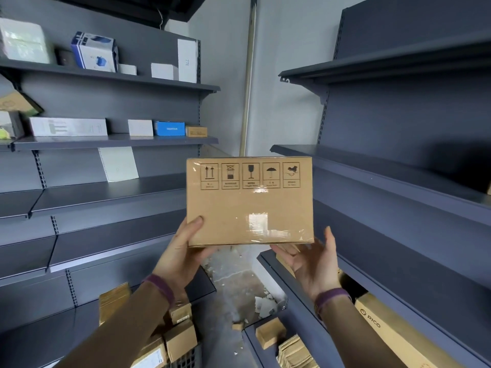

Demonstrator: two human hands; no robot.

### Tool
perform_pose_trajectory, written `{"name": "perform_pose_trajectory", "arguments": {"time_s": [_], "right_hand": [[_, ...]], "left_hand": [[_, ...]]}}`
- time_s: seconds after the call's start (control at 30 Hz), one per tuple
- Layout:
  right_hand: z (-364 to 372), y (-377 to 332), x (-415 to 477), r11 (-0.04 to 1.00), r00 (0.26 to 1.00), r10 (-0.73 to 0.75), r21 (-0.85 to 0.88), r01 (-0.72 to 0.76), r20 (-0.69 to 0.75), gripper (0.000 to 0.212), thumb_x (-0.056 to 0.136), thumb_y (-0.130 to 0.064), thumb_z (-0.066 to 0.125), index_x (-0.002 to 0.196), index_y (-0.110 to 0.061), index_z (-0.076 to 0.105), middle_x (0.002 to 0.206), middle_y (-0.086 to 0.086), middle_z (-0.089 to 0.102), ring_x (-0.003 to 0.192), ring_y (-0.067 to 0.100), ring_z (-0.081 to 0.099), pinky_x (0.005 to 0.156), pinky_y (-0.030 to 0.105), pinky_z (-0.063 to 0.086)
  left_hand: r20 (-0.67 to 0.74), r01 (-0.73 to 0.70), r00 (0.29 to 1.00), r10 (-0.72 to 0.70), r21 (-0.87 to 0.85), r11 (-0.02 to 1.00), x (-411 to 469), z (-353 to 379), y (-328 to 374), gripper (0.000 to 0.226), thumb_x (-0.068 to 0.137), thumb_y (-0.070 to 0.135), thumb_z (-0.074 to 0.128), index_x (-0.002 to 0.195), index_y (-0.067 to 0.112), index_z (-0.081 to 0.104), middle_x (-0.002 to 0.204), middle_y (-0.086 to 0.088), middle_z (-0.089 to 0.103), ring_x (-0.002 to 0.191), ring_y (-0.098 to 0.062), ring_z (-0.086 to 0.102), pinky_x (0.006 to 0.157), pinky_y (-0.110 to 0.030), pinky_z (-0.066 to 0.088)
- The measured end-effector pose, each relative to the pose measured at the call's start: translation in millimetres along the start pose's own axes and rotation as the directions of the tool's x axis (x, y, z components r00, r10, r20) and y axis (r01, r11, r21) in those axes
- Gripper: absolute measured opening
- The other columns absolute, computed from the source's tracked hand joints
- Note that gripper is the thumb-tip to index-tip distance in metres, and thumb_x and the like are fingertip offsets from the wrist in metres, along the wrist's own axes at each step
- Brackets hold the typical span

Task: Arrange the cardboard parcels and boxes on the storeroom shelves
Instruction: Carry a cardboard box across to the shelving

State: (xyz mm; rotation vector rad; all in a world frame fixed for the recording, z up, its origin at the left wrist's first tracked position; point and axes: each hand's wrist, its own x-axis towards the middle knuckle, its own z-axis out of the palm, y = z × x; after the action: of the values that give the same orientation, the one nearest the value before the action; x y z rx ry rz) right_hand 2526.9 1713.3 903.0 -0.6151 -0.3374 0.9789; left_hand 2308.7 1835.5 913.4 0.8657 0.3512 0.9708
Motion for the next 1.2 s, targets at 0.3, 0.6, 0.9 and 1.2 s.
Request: {"name": "perform_pose_trajectory", "arguments": {"time_s": [0.3,0.6,0.9,1.2], "right_hand": [[16,0,6,0.962,0.983,0.162,-0.235,-0.138,0.086,0.069,0.087,-0.073,0.042,0.135,-0.026,0.06,0.128,0.015,0.066,0.115,0.036,0.064,0.076,0.047,0.059],[27,19,2,0.995,0.995,0.041,-0.092,-0.033,0.086,0.047,0.094,-0.042,0.051,0.133,-0.016,0.058,0.125,0.007,0.069,0.115,0.022,0.066,0.1,0.047,0.051],[26,24,-4,0.984,0.995,0.021,-0.176,-0.004,0.098,0.057,0.087,-0.032,0.062,0.138,-0.008,0.049,0.113,0.012,0.072,0.095,0.024,0.073,0.082,0.044,0.061],[3,-20,4,0.989,0.993,-0.109,-0.099,0.113,0.049,0.035,0.095,-0.039,0.052,0.124,-0.022,0.061,0.117,0.004,0.073,0.101,0.018,0.072,0.076,0.039,0.062]], "left_hand": [[0.008,0.062,0.998,-0.061,-0.059,0.996,-8,-23,16,0.042,0.085,0.039,0.054,0.121,0.018,0.061,0.104,-0.008,0.074,0.103,-0.027,0.066,0.072,-0.035,0.063],[-0.052,-0.033,0.998,0.028,-0.098,0.995,3,2,6,0.052,0.09,0.05,0.052,0.136,0.025,0.057,0.118,-0.001,0.073,0.114,-0.022,0.064,0.103,-0.046,0.049],[-0.072,0.022,0.997,-0.041,-0.242,0.97,8,13,-4,0.059,0.088,0.075,0.043,0.123,0.033,0.066,0.125,-0.004,0.071,0.122,-0.031,0.061,0.106,-0.054,0.044],[-0.071,0.086,0.993,-0.095,-0.122,0.989,4,-8,9,0.061,0.091,0.075,0.039,0.124,0.032,0.068,0.111,-0.005,0.075,0.086,-0.028,0.074,0.068,-0.043,0.06]]}}
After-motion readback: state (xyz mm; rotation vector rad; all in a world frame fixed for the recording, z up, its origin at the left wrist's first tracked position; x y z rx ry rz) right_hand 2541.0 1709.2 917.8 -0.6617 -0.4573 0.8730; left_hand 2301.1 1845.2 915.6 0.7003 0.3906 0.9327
